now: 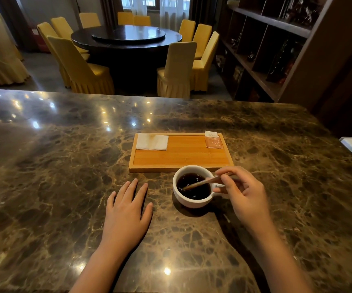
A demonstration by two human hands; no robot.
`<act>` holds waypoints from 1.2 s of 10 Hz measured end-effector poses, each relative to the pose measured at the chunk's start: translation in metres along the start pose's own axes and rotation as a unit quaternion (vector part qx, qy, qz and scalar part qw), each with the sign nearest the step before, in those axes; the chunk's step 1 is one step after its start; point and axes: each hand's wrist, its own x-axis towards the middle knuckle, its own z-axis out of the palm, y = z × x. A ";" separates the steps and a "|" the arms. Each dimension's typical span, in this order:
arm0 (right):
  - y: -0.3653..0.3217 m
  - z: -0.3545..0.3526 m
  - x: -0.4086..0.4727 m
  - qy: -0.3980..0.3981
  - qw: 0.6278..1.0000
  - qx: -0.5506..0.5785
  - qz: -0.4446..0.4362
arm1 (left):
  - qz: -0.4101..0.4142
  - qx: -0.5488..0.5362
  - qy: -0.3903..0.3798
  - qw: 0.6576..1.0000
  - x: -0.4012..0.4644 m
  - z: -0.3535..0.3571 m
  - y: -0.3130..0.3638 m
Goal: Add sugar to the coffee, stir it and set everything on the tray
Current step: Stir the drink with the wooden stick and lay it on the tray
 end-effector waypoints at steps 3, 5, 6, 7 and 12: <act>0.007 -0.008 0.001 0.045 0.981 -0.166 -0.089 | -0.001 0.001 0.000 1.000 0.000 -0.001 0.001; 0.004 -0.011 -0.009 0.014 0.985 -0.163 -0.060 | 0.001 0.000 -0.003 1.000 0.000 0.000 0.000; 0.002 -0.003 -0.012 0.003 0.993 -0.115 -0.038 | -0.001 0.001 -0.002 1.000 0.000 0.000 0.000; 0.003 0.003 -0.012 0.008 0.997 -0.076 -0.031 | -0.001 0.001 -0.003 1.000 0.000 0.000 0.000; 0.010 -0.002 -0.007 0.075 0.980 -0.163 -0.084 | -0.002 0.006 -0.004 1.000 -0.001 0.000 0.000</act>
